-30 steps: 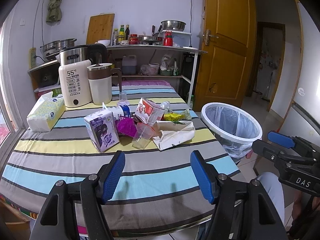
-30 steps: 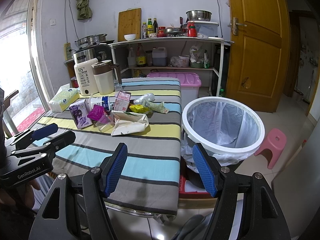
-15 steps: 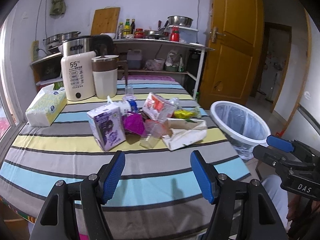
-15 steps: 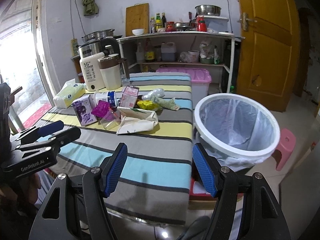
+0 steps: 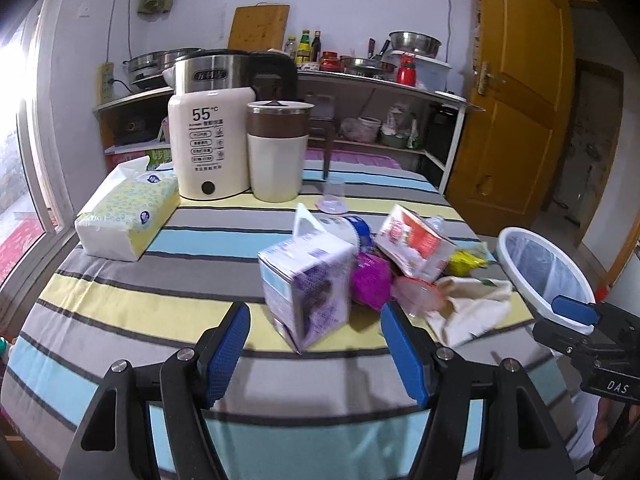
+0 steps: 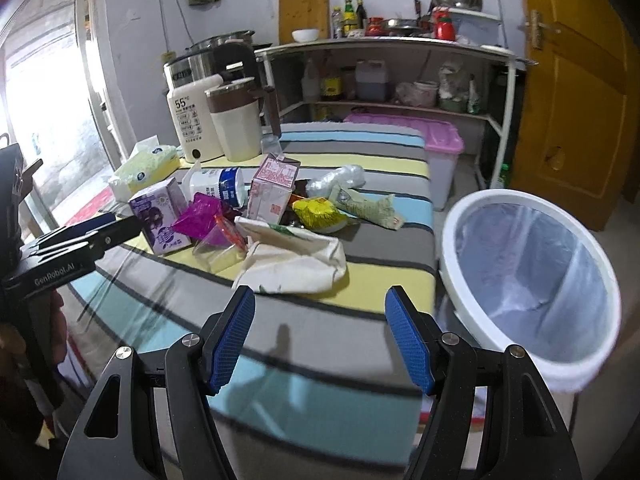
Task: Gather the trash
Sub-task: 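Grasp the white paper bag with the right tool while the left tool grasps the purple milk carton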
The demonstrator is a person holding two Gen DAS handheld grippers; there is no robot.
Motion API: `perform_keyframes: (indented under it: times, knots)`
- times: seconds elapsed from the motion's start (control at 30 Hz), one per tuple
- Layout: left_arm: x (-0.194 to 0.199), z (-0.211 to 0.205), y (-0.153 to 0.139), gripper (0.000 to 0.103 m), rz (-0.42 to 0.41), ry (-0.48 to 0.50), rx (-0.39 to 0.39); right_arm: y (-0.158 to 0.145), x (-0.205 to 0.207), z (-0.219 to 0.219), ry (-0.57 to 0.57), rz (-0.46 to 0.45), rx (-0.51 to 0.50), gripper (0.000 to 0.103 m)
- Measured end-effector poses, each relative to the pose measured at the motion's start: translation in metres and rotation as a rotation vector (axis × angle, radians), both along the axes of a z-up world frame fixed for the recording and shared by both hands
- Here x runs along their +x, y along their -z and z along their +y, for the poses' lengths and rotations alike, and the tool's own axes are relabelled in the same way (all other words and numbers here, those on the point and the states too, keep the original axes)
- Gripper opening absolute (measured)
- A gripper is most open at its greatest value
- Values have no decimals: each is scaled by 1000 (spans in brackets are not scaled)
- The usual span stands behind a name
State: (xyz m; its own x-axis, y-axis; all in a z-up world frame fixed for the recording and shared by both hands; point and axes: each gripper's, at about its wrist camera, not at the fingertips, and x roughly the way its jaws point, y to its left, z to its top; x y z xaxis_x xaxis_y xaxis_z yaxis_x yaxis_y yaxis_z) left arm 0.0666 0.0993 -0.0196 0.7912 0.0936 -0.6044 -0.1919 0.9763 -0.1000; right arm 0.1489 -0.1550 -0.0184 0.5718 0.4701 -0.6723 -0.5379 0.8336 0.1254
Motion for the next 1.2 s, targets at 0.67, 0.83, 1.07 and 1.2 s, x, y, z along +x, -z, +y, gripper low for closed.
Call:
perform_keyframes:
  times: [0.67, 0.83, 1.07, 1.2]
  knots:
    - [43, 37, 16, 79, 28, 142, -97, 31, 65, 24, -108, 143, -25, 68]
    - [42, 28, 16, 62, 20, 175, -78, 30, 61, 26, -125, 167, 10, 43]
    - [34, 17, 15, 44, 22, 174, -59, 24, 52, 17, -90, 162, 52, 27]
    - [25, 13, 13, 43, 16, 158, -60, 23, 44, 16, -73, 150, 47, 24]
